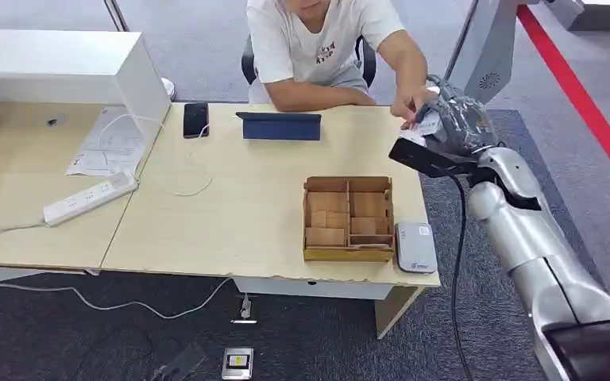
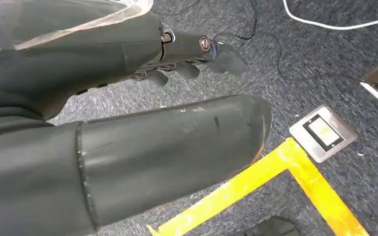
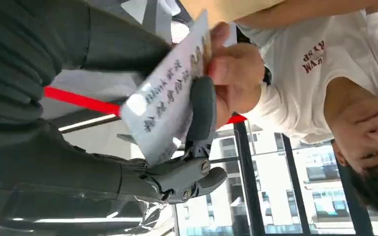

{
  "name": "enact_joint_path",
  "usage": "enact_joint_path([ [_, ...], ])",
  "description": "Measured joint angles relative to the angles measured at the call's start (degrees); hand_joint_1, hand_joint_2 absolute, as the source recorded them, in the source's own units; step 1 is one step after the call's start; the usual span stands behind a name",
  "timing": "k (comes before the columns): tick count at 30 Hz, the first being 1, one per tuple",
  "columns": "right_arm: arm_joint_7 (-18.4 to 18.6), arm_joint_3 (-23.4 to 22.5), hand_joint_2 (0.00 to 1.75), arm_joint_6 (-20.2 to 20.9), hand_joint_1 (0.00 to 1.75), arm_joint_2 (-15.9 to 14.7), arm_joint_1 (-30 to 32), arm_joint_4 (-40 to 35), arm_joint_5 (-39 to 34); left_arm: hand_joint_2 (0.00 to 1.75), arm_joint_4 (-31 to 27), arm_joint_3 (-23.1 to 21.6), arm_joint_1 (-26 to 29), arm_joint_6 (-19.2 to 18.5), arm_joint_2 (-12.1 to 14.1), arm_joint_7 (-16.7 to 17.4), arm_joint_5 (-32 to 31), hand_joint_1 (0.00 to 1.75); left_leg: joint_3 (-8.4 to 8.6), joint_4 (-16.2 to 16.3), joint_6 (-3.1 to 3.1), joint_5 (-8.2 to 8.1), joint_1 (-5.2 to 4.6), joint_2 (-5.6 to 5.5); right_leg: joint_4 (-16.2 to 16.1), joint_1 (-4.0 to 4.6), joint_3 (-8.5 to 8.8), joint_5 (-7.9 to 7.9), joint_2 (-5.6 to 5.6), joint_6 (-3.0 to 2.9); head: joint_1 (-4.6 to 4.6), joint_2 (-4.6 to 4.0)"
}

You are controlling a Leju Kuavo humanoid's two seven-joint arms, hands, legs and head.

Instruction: Pass the card to the sensor for recognition and then transmit it.

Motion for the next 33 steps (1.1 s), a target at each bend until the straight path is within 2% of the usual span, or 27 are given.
enact_joint_path([
  [17,0.7,0.2,1.75,-2.5,0.00,0.2,0.9,4.4,0.0,0.00,0.0,0.0,-0.9,-0.4,0.0,1.2,-1.8,0.00,0.03,0.0,0.00,0.00,0.00,0.05,0.0,0.00,-0.01,0.01,0.02,0.00,0.00,0.00],
  [24,0.2,-0.7,1.75,-3.1,0.00,0.0,2.0,3.8,-3.8,0.00,0.0,0.0,-0.8,0.4,0.0,0.9,-1.8,0.00,0.02,0.0,0.00,0.00,0.00,0.05,0.0,0.00,-0.01,0.01,0.02,0.00,0.00,0.00],
  [27,0.7,-1.5,1.75,-1.4,0.00,-0.3,3.5,1.7,-6.5,0.00,0.0,0.0,-0.7,0.7,0.0,0.8,-1.6,0.00,0.03,0.0,0.00,0.00,0.00,0.04,0.0,0.00,0.01,0.01,0.01,0.00,0.00,0.00],
  [33,3.5,-3.7,1.75,6.7,0.00,-0.8,9.5,-7.7,-16.2,0.00,0.0,0.4,0.3,1.6,0.0,-0.2,-0.6,0.00,0.03,0.0,0.00,0.00,0.00,0.05,0.0,0.01,0.01,0.01,0.02,0.00,0.00,0.00],
])
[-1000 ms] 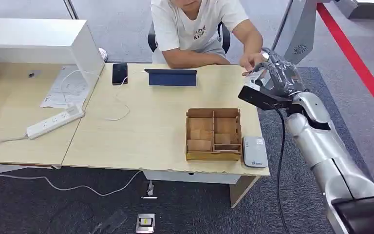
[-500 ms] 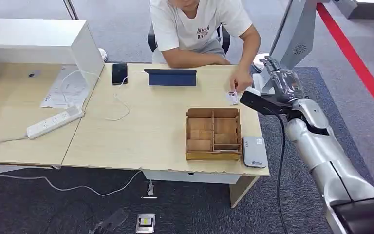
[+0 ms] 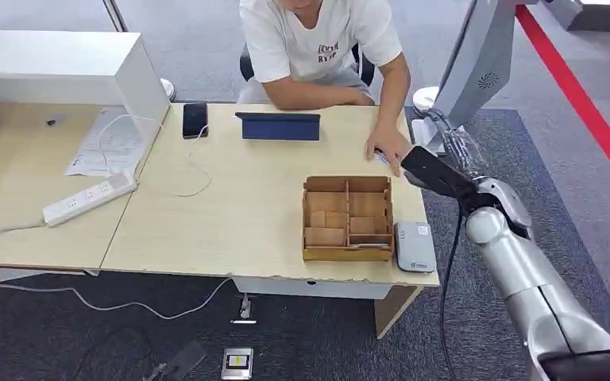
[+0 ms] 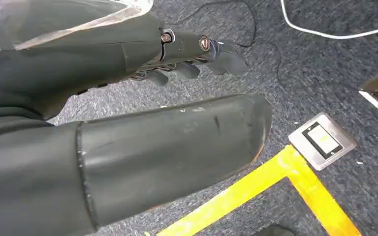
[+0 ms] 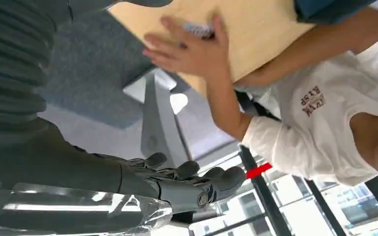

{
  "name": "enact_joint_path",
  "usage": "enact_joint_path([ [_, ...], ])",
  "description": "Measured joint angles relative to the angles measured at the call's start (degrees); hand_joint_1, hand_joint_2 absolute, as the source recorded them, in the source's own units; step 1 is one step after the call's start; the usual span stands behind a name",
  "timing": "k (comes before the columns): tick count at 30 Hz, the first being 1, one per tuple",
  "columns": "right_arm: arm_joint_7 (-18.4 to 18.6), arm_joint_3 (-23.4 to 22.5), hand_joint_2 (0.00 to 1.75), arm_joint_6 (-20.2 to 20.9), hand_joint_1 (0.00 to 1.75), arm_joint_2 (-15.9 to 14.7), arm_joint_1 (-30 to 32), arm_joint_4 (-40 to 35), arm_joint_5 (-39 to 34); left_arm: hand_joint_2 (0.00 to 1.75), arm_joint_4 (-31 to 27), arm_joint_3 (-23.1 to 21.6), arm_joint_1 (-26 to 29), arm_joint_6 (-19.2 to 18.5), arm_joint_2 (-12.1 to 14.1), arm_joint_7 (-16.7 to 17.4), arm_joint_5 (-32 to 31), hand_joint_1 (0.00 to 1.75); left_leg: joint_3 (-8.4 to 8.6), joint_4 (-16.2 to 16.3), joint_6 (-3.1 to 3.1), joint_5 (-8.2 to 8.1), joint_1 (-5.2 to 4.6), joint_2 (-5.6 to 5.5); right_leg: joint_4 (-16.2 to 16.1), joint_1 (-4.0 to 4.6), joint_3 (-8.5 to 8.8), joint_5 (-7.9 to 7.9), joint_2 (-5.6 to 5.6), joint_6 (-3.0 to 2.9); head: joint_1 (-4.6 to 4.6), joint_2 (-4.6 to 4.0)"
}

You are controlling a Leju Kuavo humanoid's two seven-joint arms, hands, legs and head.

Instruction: Pass the card to the sensor for recognition and then transmit it.

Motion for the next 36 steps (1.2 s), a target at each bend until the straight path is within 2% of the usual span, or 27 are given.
enact_joint_path([
  [6,0.7,-1.4,1.75,1.5,0.00,-0.8,3.1,-7.4,-1.4,0.00,0.0,0.7,0.7,0.2,0.0,-0.2,0.2,0.00,0.00,0.0,0.00,0.00,0.00,0.01,0.0,0.00,0.00,0.00,0.00,0.00,0.02,0.00],
  [9,2.1,-2.0,1.75,4.3,0.00,-1.2,4.8,-11.0,-5.7,0.00,0.0,0.9,0.8,0.5,0.0,-0.6,0.6,0.00,0.06,0.0,0.00,0.00,0.00,0.02,0.0,0.00,0.04,0.00,0.00,0.00,0.02,0.00],
  [13,6.4,-2.4,1.75,6.3,0.00,-2.4,10.6,-18.3,-8.7,0.00,0.0,1.1,1.3,0.9,0.0,-1.2,0.7,0.00,0.07,0.0,0.01,-0.01,0.00,-0.02,0.0,0.00,0.06,-0.01,-0.01,0.00,0.00,0.00],
  [19,9.0,-2.8,1.75,6.8,0.00,-5.0,21.4,-28.4,-11.2,0.00,0.1,2.0,1.9,1.1,0.3,-1.4,0.8,0.00,0.05,0.0,-0.01,-0.08,0.00,-0.01,0.0,0.00,0.04,-0.06,0.00,-0.02,0.02,0.00],
  [27,12.9,-1.8,1.75,3.8,0.00,-6.4,30.9,-38.9,-10.1,0.00,0.2,2.3,1.9,1.5,0.5,-1.3,0.4,0.00,0.04,0.0,-0.01,-0.08,0.00,-0.01,0.0,0.00,0.05,-0.06,0.00,-0.03,0.02,0.00],
  [30,12.9,-0.5,1.75,2.6,0.00,-6.4,32.5,-41.0,-8.9,0.00,0.2,2.3,1.9,1.6,0.5,-1.3,0.3,0.00,0.05,0.0,-0.01,-0.08,0.00,0.00,0.0,0.00,0.05,-0.06,0.00,-0.03,0.02,0.00],
  [36,15.2,2.9,1.75,-1.6,0.00,-6.5,32.7,-42.5,-1.4,0.00,0.2,2.6,1.9,2.2,0.5,-1.3,0.6,0.00,0.04,0.0,-0.01,-0.08,0.00,0.02,0.0,0.00,0.07,-0.06,0.00,-0.03,0.02,0.00],
])
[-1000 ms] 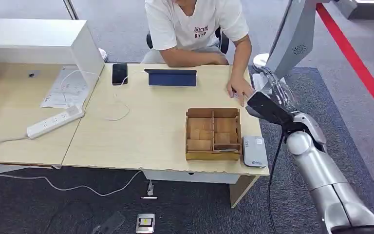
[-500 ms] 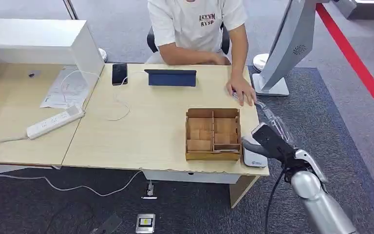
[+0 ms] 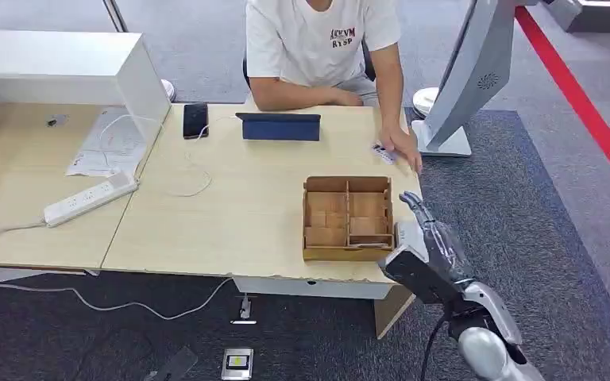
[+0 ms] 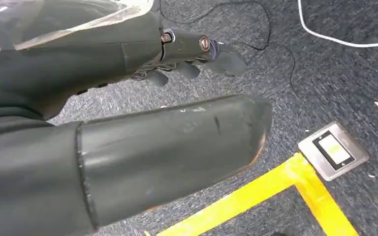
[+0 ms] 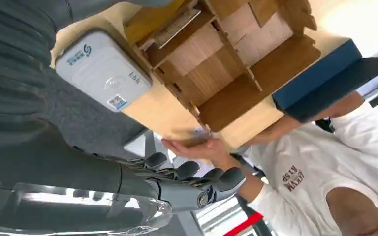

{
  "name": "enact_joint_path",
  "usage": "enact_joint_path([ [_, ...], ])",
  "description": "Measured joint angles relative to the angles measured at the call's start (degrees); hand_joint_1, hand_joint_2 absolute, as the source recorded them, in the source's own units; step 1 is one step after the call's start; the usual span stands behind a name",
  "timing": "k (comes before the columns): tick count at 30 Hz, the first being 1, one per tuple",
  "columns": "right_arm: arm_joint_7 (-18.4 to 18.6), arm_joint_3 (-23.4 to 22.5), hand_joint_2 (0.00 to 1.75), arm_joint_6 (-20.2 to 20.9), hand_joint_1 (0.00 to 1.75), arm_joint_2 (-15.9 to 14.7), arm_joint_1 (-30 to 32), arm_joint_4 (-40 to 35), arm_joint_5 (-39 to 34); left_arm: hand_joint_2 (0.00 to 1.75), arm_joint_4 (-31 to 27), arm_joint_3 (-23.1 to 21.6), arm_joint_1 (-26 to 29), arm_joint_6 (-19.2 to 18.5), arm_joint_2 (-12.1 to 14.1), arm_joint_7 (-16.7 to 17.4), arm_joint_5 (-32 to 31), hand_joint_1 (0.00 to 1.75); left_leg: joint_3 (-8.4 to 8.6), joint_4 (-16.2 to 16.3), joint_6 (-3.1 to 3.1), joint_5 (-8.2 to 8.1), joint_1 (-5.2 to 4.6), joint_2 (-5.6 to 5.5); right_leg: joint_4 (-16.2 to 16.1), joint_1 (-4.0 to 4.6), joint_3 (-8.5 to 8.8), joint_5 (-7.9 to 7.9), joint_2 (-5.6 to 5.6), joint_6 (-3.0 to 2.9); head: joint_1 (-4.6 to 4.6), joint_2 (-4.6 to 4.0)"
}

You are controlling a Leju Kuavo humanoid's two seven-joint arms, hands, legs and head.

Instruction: Pass the card to the sensor for recognition and then transmit it.

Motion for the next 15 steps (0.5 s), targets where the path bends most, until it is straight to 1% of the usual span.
enact_joint_path([
  [3,0.3,1.2,1.75,-0.9,0.00,0.0,-0.1,0.0,1.1,0.00,0.0,0.2,0.0,0.1,0.0,0.0,0.0,0.00,0.00,0.0,0.00,0.00,0.00,-0.01,0.0,0.00,0.01,0.00,0.00,0.00,0.00,0.00],
  [5,0.7,2.0,1.75,-2.2,0.00,0.0,-0.4,0.2,4.1,0.00,0.0,0.3,0.0,0.2,0.0,0.0,0.0,0.00,-0.01,0.0,0.00,0.00,0.00,0.00,0.0,0.00,0.00,0.00,0.00,0.00,0.00,0.00],
  [8,0.9,3.5,1.75,-5.6,0.00,0.2,-1.3,1.8,9.9,0.00,0.0,0.8,0.0,0.2,0.0,0.0,0.1,0.00,-0.01,0.0,0.00,0.00,0.00,0.00,0.0,0.00,0.00,0.00,0.00,0.00,0.00,0.00],
  [12,-1.1,4.8,1.75,-9.3,0.00,1.7,-3.0,7.2,12.0,0.00,0.0,1.2,0.1,0.1,-0.2,0.0,0.8,0.00,-0.02,0.0,0.00,0.00,0.01,-0.01,0.0,0.01,0.01,0.00,0.00,0.00,0.00,0.00],
  [15,-2.5,5.7,1.75,-10.6,0.00,3.5,-4.8,12.7,12.4,0.00,0.0,1.5,0.4,0.0,-0.2,-0.2,1.2,0.00,0.00,0.0,-0.01,0.01,0.01,0.00,0.0,0.01,0.00,0.00,0.00,0.00,0.00,0.00],
])
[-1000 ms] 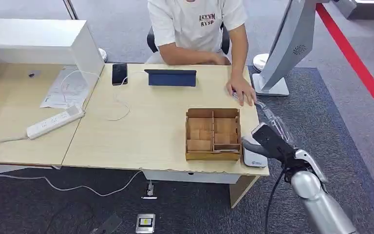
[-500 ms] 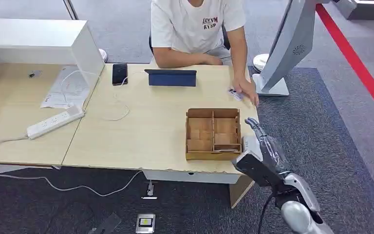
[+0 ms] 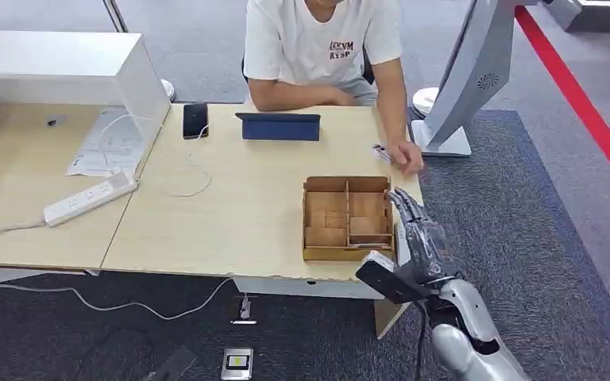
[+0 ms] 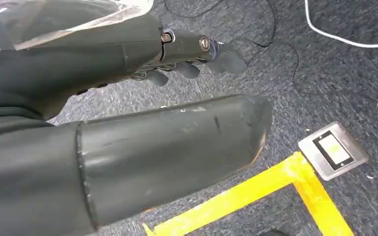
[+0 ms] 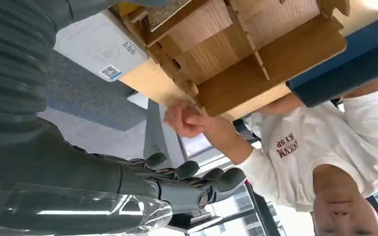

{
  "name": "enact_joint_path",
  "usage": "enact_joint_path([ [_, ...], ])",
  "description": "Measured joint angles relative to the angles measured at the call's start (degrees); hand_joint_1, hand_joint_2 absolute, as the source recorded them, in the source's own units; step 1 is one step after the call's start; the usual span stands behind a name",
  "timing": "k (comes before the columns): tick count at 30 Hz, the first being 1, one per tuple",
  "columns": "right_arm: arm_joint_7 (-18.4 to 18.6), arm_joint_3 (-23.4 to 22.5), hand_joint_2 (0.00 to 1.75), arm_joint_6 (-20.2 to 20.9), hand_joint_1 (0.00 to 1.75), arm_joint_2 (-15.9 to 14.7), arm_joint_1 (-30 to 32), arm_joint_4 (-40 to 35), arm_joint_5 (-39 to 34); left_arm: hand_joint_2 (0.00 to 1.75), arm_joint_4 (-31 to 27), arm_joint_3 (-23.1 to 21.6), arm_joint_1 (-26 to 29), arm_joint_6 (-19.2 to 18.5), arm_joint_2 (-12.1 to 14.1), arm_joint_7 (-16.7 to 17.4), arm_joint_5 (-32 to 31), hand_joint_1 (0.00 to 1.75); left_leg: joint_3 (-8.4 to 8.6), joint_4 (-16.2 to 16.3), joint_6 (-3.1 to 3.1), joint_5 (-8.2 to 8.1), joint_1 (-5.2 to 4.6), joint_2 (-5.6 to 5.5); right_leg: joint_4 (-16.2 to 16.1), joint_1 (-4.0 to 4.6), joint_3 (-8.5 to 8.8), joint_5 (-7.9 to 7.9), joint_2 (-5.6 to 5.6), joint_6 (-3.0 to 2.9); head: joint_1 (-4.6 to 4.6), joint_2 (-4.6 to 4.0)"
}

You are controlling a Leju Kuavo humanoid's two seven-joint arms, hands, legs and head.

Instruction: Pass the card to the sensor for recognition and then transmit it.

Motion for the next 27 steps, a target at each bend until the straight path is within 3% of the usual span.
enact_joint_path([
  [11,1.5,1.6,1.75,-2.6,0.00,3.7,-3.5,13.0,2.7,0.00,0.0,1.2,0.6,-0.7,0.0,0.2,1.3,0.00,-0.02,0.0,0.00,0.00,0.00,-0.03,0.0,0.00,0.00,0.00,0.00,0.00,0.02,0.00],
  [27,0.4,2.4,1.75,-4.7,0.00,6.1,-6.4,22.2,3.0,0.00,0.0,2.3,0.6,-0.8,0.0,0.5,0.9,0.00,-0.01,0.0,0.00,0.00,0.00,-0.01,0.0,0.00,-0.01,0.00,0.00,0.00,0.00,0.00],
])
